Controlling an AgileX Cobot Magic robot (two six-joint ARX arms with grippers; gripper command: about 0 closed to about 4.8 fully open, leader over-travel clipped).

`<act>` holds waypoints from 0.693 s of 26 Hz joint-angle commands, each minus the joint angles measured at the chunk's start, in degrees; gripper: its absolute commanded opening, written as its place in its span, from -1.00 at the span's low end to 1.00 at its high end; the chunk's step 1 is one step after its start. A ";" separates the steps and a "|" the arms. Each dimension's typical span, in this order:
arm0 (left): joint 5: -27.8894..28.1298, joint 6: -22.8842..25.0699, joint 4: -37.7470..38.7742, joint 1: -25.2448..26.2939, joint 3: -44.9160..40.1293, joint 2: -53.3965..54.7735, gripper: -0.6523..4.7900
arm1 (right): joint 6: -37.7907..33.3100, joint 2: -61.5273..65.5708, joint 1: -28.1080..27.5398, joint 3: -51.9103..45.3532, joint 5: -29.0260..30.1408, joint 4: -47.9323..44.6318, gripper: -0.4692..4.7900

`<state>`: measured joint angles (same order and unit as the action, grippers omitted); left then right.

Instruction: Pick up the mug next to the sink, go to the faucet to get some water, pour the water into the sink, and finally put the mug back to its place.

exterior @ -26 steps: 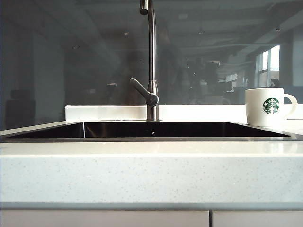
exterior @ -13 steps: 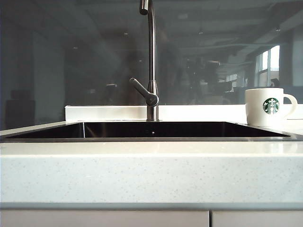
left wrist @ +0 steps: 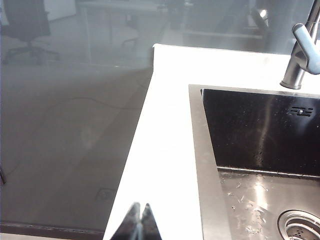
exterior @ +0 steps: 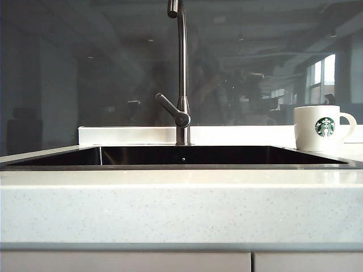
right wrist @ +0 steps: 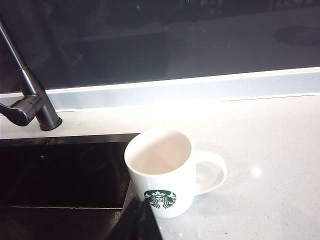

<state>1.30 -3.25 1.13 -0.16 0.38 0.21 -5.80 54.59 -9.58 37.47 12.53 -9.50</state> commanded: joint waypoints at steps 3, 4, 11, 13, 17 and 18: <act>-0.04 0.20 -0.50 0.09 0.20 0.00 -0.77 | -0.20 -0.20 0.04 0.31 0.07 -0.98 -0.86; -0.04 0.20 -0.50 0.09 0.20 0.00 -0.77 | -0.20 -0.20 0.04 0.31 0.07 -0.98 -0.86; -0.04 0.20 -0.50 0.09 0.20 0.00 -0.77 | 1.05 -0.70 0.02 0.31 -1.22 -0.42 -0.86; -0.04 0.20 -0.48 0.09 0.20 0.00 -0.77 | 1.75 -5.20 0.11 0.28 -5.11 5.55 -0.86; -0.04 0.20 -0.33 0.11 0.20 0.00 -0.77 | 7.08 -17.99 0.28 -2.25 -8.96 18.38 -0.86; -0.04 0.20 -0.35 0.11 0.20 0.00 -0.77 | 7.19 -22.91 0.15 -5.01 -10.47 18.91 -0.86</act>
<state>1.30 -3.27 1.17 -0.16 0.38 0.19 0.78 34.15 -9.30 34.04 3.90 8.34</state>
